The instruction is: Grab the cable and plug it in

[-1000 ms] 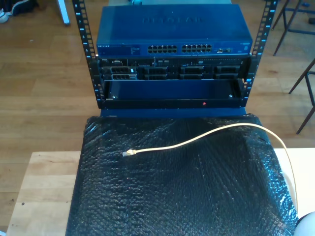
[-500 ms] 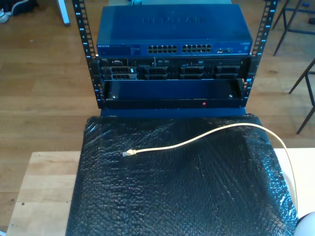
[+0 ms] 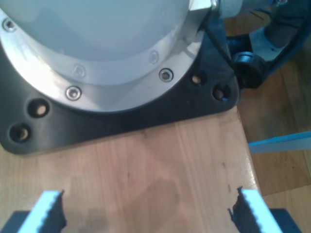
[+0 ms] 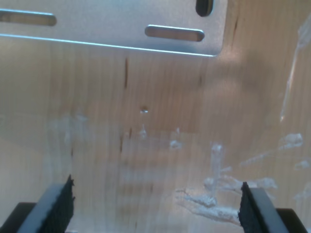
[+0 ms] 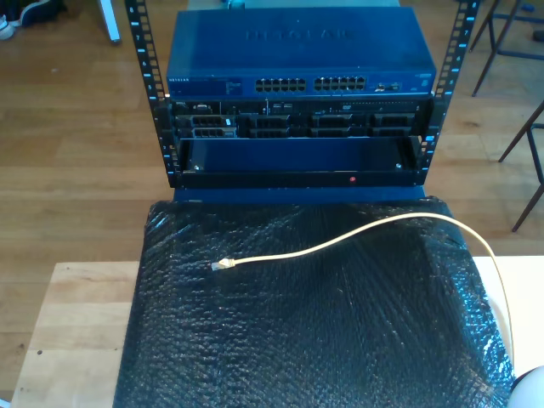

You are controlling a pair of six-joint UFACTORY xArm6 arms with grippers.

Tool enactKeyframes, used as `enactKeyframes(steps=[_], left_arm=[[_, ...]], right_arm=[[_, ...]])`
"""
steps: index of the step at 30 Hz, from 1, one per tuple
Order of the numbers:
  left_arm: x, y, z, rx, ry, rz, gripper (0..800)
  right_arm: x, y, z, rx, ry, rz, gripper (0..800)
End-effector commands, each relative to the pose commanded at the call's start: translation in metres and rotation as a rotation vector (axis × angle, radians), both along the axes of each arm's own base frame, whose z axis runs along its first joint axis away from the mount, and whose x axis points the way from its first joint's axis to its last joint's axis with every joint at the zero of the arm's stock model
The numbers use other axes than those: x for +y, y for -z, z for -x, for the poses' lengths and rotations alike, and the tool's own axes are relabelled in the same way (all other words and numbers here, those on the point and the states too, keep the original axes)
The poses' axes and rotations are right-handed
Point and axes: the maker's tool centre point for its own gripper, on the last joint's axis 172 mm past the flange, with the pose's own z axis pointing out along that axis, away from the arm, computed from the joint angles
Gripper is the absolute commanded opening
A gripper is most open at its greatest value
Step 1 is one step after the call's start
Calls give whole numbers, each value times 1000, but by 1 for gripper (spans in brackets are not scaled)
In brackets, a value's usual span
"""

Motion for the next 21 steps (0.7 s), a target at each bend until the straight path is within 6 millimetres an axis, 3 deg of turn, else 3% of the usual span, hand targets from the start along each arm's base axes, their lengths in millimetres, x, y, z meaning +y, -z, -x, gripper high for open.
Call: enactKeyframes(steps=[7, 15, 21], left_arm=[[8, -21, 1, 13, -9, 22, 800], [13, -42, 0, 26, -14, 45, 800], [39, -68, -15, -8, -44, 5, 800]], right_arm=[[-9, -16, -2, -2, 6, -2, 797], [-13, -64, -5, 15, 72, -85, 797], [-27, -103, -11, 30, 168, -92, 797]])
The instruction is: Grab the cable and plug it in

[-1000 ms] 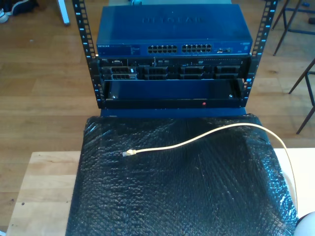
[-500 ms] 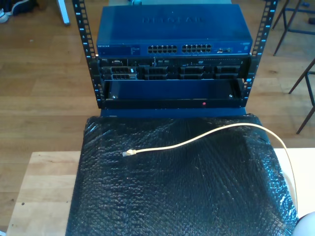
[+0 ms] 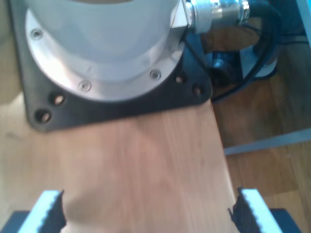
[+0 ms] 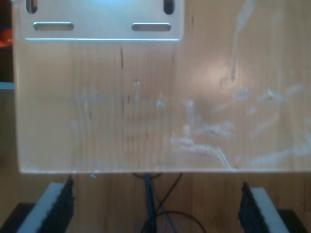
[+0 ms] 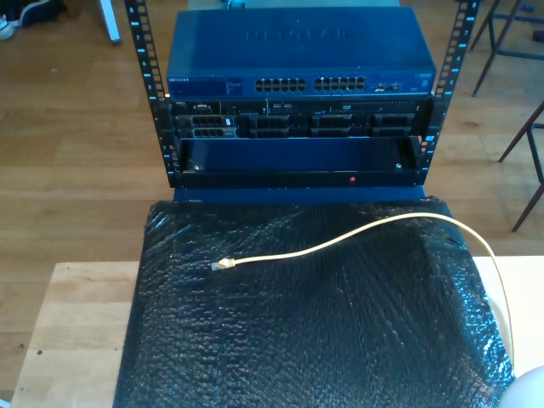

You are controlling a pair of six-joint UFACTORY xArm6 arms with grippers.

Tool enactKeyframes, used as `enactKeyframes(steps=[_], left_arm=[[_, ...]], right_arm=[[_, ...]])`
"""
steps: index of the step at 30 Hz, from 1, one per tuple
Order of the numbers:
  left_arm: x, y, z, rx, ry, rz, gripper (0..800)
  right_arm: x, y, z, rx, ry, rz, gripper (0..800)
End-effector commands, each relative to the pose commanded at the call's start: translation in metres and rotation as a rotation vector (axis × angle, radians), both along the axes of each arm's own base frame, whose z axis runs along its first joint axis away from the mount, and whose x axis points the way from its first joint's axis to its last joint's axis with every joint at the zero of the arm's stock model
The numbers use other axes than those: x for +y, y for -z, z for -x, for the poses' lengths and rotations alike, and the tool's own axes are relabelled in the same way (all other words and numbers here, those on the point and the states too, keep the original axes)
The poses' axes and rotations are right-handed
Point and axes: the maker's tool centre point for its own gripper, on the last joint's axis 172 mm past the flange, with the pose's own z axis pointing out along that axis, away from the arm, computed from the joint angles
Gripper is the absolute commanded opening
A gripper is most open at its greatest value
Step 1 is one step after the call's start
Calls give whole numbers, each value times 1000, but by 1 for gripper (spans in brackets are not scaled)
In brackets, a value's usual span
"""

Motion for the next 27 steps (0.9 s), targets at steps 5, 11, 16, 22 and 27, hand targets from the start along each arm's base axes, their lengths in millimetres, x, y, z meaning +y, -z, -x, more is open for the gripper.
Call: enactKeyframes(steps=[5, 11, 16, 22, 27], left_arm=[[11, -22, -13, -32, -27, -3, 800], [17, -56, -48, -92, -50, 5, 800], [17, -76, -69, -53, -61, -2, 800], [5, -84, -85, 5, -67, 1, 800], [-6, -86, -105, 17, -66, -1, 800]], right_arm=[[-8, -30, -11, 19, 47, 3, 797], [-12, -59, -37, 48, 73, 17, 797], [-17, -80, -50, 66, 111, 27, 796], [-17, -92, -79, 114, 140, -5, 797], [-17, -108, -101, 147, 159, -30, 797]])
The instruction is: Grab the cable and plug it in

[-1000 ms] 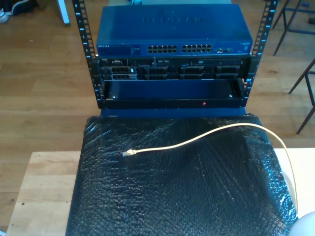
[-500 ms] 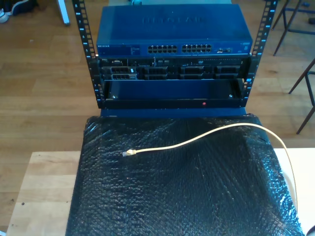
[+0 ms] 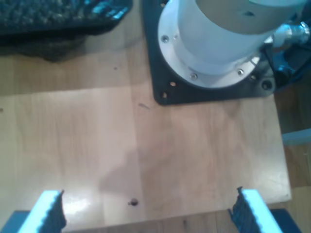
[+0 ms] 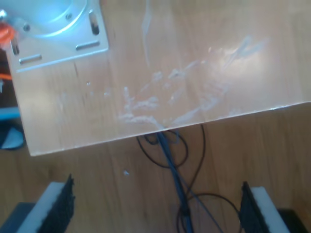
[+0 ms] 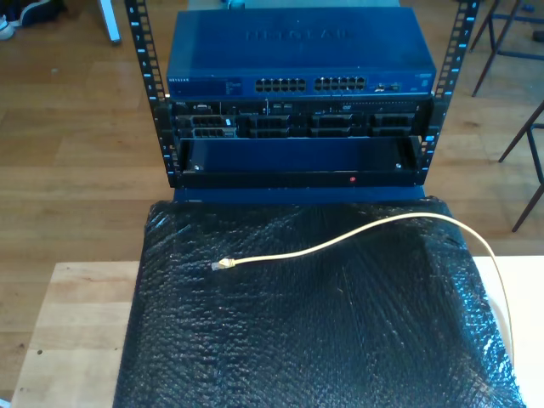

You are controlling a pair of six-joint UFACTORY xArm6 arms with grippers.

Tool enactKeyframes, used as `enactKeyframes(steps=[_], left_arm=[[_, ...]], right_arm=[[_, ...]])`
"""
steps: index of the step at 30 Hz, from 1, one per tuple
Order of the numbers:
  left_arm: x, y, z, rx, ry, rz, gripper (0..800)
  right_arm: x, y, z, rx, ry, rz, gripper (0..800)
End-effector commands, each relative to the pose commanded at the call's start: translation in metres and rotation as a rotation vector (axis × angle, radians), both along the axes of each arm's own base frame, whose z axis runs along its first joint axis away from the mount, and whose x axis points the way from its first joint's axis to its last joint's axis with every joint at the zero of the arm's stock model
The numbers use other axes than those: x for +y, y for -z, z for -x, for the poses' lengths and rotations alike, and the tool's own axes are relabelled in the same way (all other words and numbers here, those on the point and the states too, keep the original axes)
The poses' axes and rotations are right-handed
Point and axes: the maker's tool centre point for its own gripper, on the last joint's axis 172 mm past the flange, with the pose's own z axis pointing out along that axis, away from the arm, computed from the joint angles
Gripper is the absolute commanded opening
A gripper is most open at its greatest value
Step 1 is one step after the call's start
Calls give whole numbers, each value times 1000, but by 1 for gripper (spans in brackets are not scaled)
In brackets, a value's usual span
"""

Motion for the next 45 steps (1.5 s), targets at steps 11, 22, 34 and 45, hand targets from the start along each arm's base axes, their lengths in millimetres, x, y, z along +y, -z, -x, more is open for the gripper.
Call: enactKeyframes(steps=[11, 22, 34, 45], left_arm=[[-24, -20, -42, 23, -2, -16, 800], [-49, -33, -69, 44, -6, -2, 800], [-67, -27, -81, 85, -52, 38, 800], [-72, -24, -96, 78, -75, 86, 800]], right_arm=[[17, -58, -47, -92, 90, -89, 794], [55, -88, -103, -54, 72, -185, 796], [108, -123, -173, -115, 18, -245, 792], [162, -134, -213, -103, -56, -211, 793]])
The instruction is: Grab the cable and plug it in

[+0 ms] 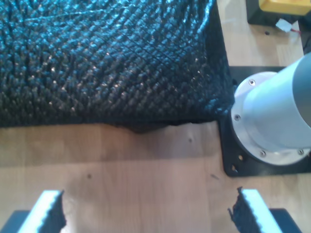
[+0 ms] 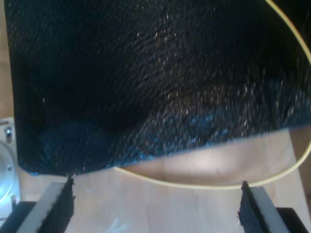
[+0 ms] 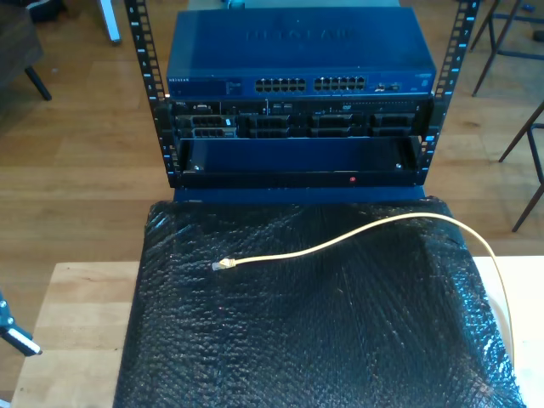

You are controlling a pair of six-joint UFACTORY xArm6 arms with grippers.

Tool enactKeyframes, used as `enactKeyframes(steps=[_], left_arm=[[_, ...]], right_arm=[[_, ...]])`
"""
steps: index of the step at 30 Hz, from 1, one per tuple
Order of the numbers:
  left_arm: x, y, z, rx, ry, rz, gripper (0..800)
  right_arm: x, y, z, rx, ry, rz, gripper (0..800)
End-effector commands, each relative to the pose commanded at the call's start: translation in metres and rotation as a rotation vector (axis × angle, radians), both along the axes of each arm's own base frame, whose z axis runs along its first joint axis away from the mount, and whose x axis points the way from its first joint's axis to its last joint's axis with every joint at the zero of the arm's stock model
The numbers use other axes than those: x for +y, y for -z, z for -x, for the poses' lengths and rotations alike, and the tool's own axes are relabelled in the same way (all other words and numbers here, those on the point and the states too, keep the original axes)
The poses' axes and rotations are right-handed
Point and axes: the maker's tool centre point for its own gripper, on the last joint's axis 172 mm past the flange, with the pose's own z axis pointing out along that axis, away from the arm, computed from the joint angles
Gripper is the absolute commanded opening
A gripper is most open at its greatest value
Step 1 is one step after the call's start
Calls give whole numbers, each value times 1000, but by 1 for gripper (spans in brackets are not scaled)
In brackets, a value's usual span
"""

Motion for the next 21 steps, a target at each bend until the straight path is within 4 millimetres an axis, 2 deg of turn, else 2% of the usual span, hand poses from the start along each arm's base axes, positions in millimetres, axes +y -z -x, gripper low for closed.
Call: enactKeyframes(steps=[4, 7, 14, 21], left_arm=[[-5, -1, -9, 3, 12, 10, 800], [-7, -3, -14, 9, 14, 3, 800], [-7, -5, -24, 18, 8, -9, 800], [-9, -8, -32, 7, 21, -26, 800]], right_arm=[[23, 11, -18, 11, -26, 8, 793], [44, 17, -24, 34, -54, 6, 793], [91, 18, -46, -3, -87, 35, 792], [123, 12, -69, -76, -88, 58, 791]])
